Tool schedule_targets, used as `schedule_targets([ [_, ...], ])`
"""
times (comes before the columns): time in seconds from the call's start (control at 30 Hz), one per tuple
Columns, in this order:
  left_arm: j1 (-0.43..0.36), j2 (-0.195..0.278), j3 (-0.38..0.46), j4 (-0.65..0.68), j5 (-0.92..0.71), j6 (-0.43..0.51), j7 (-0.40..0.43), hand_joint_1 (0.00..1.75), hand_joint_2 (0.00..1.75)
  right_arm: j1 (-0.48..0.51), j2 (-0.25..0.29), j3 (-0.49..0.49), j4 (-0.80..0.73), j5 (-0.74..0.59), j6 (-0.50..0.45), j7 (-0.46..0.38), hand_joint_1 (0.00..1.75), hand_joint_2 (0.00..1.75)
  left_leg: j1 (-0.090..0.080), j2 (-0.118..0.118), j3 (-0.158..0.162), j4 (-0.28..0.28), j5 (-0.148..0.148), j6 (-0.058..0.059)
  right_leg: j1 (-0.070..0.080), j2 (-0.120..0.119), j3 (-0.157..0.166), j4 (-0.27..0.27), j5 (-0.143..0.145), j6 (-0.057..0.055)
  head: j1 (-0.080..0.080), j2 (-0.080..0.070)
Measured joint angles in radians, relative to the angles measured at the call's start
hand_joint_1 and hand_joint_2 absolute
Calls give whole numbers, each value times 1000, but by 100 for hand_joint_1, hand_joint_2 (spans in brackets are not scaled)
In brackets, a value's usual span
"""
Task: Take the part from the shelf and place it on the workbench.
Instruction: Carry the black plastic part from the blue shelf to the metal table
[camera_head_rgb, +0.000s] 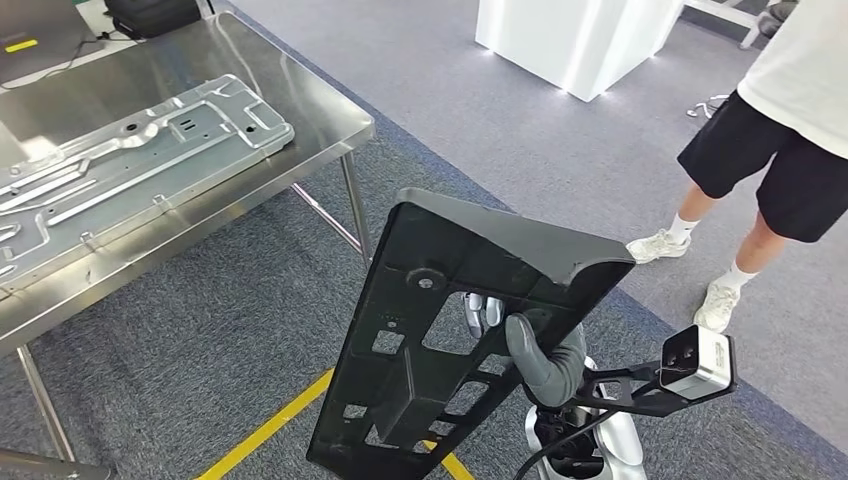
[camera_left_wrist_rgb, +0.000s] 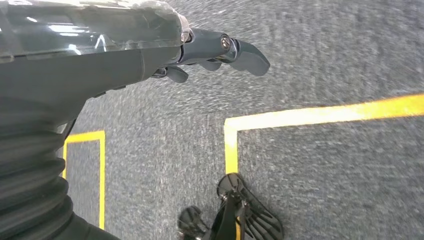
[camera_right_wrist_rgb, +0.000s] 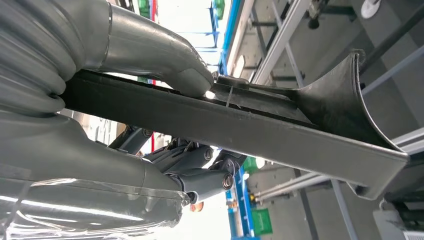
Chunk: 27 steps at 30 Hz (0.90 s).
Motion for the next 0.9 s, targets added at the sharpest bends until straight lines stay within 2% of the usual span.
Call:
schedule_targets([
  [0.03, 0, 0, 0, 0, -1, 1, 0, 0, 175, -1, 0, -2, 0, 0, -2, 1, 175, 175, 1, -12, -1, 5, -2, -3, -4, 19, 30, -72, 39, 0, 0, 0],
  [0.07, 0, 0, 0, 0, -2, -1, -1, 0, 175, -1, 0, -4, 0, 0, -5, 1, 175, 175, 1, -25, -5, 12, -5, -9, -7, 41, 58, -137, 66, 0, 0, 0],
  [0.1, -1, 0, 0, 0, -5, -2, -2, 0, 175, -1, 0, -6, -1, 0, -9, 2, 175, 175, 1, -36, -9, 18, -7, -15, -9, 58, 76, -179, 80, 0, 0, 0],
  [0.13, -1, 0, 0, 0, -7, -4, -2, 0, 175, -1, 0, -8, -2, 0, -12, 2, 175, 175, 2, -46, -14, 21, -8, -21, -9, 68, 83, -198, 82, -3, 0, 0],
  [0.2, 2, 2, 0, 0, -10, -6, -3, 0, 175, -1, 1, -10, -2, 1, -14, 3, 175, 175, 5, -62, -21, 19, -6, -35, -6, 53, 84, -203, 82, -13, 0, 0],
  [0.23, 4, 2, 0, 0, -11, -8, -3, 0, 175, -1, 2, -11, -3, 1, -14, 3, 175, 175, 7, -53, -24, 23, -9, -40, -5, 42, 86, -207, 84, -20, -1, 0],
  [0.3, 5, 1, 0, 0, -12, -12, -2, 0, 175, -1, 4, -12, -5, 2, -15, 3, 175, 175, 8, -5, -49, 78, -44, -47, -6, 18, 91, -214, 87, -33, -2, 0],
  [0.33, 3, 1, 0, 0, -13, -15, -2, 0, 175, 0, 5, -13, -6, 2, -15, 3, 175, 175, 9, 25, -76, 135, -76, -50, -5, 5, 92, -215, 86, -37, -2, 0],
  [0.37, 0, 1, 0, 0, -13, -17, -2, 0, 175, 1, 5, -13, -7, 3, -16, 3, 175, 175, 9, 44, -109, 204, -109, -54, -3, -9, 92, -215, 85, -40, -2, 0],
  [0.4, -1, 2, 0, 0, -14, -19, -2, 0, 175, 3, 5, -14, -8, 3, -17, 3, 175, 175, 10, 54, -140, 265, -133, -58, -1, -24, 92, -215, 83, -41, -2, 0],
  [0.43, -1, 2, 0, 0, -14, -20, -2, 0, 175, 4, 5, -14, -8, 3, -17, 3, 175, 175, 10, 57, -156, 298, -139, -60, 0, -38, 92, -215, 82, -42, -2, 0],
  [0.47, 1, 2, 0, 0, -14, -21, -1, 0, 175, 5, 5, -14, -8, 3, -18, 3, 175, 175, 10, 60, -152, 293, -126, -60, 0, -50, 93, -215, 80, -42, -2, 0],
  [0.5, 2, 2, 0, 0, -14, -21, -1, 0, 175, 5, 5, -15, -8, 3, -18, 3, 175, 175, 10, 66, -127, 247, -97, -60, 1, -62, 95, -214, 78, -40, -2, 0],
  [0.57, 2, 3, 0, 0, -14, -22, 0, 0, 175, 5, 5, -15, -8, 3, -18, 3, 175, 175, 5, 101, -50, 105, -39, -51, 4, -83, 102, -214, 73, -34, -2, 0],
  [0.6, 0, 3, 0, 0, -14, -22, 0, 0, 175, 5, 5, -15, -8, 3, -18, 3, 175, 175, 2, 116, -23, 53, -22, -45, 6, -92, 105, -213, 70, -29, -2, 0],
  [0.63, -1, 3, 0, -1, -14, -22, -1, 0, 175, 5, 5, -16, -8, 4, -18, 3, 175, 175, -2, 126, -10, 27, -18, -38, 8, -100, 107, -213, 68, -25, -2, 0],
  [0.7, 0, 3, 0, -1, -14, -24, -1, 0, 175, 4, 6, -16, -8, 4, -18, 3, 175, 175, -6, 112, -11, 21, -19, -26, 10, -115, 112, -215, 66, -15, -1, 0],
  [0.73, 2, 3, 0, -1, -14, -26, -2, 0, 175, 4, 6, -16, -9, 4, -18, 3, 175, 175, -4, 102, -10, 17, -17, -21, 8, -114, 114, -214, 63, -8, -1, 0],
  [0.8, 3, 4, 0, -1, -13, -36, -4, 0, 175, 3, 6, -16, -10, 4, -18, 2, 175, 175, 2, 82, -4, 8, -12, -9, 5, -75, 102, -178, 36, 2, -1, 0],
  [0.87, -1, 4, -1, -1, -13, -47, -8, 0, 175, 3, 6, -16, -9, 3, -19, 1, 175, 175, 4, 63, -3, 5, -8, -1, 2, -25, 47, -68, -23, 6, 0, 0],
  [0.9, -3, 4, -1, -1, -13, -51, -8, 0, 175, 4, 5, -16, -8, 3, -21, 0, 175, 175, 3, 51, -4, 6, -8, 1, 3, -15, 10, 0, -50, 7, 0, 0],
])
